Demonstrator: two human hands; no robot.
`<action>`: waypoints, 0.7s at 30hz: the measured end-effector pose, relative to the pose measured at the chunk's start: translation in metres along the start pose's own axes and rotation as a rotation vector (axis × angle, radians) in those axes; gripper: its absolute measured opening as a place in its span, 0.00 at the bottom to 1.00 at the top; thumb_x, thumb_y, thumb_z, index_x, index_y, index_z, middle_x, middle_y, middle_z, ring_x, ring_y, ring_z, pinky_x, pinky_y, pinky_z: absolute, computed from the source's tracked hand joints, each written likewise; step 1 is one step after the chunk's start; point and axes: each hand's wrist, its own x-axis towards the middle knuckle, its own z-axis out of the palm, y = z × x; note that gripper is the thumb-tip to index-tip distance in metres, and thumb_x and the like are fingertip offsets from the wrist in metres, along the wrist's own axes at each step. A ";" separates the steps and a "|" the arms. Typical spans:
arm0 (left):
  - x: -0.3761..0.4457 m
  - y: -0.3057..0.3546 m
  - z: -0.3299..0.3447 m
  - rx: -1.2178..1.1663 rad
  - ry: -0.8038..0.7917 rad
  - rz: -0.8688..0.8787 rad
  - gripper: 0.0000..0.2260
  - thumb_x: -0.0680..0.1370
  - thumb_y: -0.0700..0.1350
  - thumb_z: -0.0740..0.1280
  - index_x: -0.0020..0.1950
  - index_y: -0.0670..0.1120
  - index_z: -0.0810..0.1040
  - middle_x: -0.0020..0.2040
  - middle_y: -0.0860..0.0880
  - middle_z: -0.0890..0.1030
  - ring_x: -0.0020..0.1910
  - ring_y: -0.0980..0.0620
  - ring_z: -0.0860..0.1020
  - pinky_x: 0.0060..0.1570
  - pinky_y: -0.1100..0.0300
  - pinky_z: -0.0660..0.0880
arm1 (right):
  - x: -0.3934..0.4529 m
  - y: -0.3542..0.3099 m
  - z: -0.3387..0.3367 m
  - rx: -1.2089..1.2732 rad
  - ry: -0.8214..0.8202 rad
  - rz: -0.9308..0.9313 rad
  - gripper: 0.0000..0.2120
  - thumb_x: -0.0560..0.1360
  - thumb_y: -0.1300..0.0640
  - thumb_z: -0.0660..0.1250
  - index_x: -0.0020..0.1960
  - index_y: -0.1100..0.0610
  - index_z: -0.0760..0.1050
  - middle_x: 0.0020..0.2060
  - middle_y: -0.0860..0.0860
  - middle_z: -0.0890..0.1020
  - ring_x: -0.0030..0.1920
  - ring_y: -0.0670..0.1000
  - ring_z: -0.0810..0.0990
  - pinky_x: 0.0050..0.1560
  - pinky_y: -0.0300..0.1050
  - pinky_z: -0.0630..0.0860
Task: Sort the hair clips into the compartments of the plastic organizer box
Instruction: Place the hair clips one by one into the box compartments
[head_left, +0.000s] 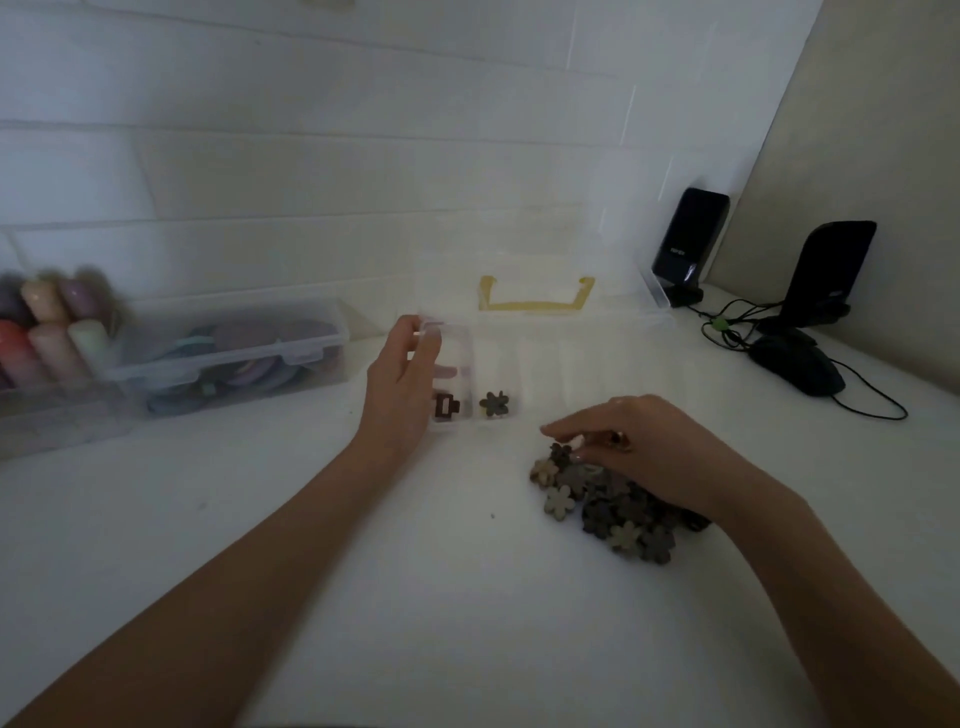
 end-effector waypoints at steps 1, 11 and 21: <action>0.000 0.000 0.000 -0.007 -0.003 0.004 0.07 0.80 0.48 0.57 0.46 0.58 0.73 0.46 0.53 0.77 0.40 0.50 0.81 0.36 0.57 0.74 | 0.000 -0.001 0.000 -0.011 -0.004 -0.001 0.16 0.74 0.55 0.68 0.59 0.40 0.76 0.41 0.29 0.73 0.39 0.30 0.72 0.42 0.23 0.68; 0.001 -0.004 -0.001 -0.007 -0.002 0.004 0.07 0.80 0.52 0.57 0.43 0.57 0.71 0.47 0.51 0.76 0.40 0.49 0.81 0.34 0.59 0.73 | 0.003 -0.015 0.012 -0.059 -0.090 -0.064 0.18 0.75 0.62 0.66 0.58 0.42 0.78 0.39 0.36 0.72 0.39 0.38 0.73 0.42 0.31 0.69; 0.000 -0.003 0.000 0.008 0.012 -0.014 0.08 0.82 0.50 0.56 0.44 0.55 0.71 0.47 0.51 0.76 0.40 0.50 0.81 0.34 0.59 0.72 | -0.004 -0.005 -0.013 -0.262 -0.050 0.077 0.12 0.74 0.49 0.67 0.57 0.39 0.77 0.39 0.32 0.74 0.35 0.35 0.69 0.36 0.30 0.63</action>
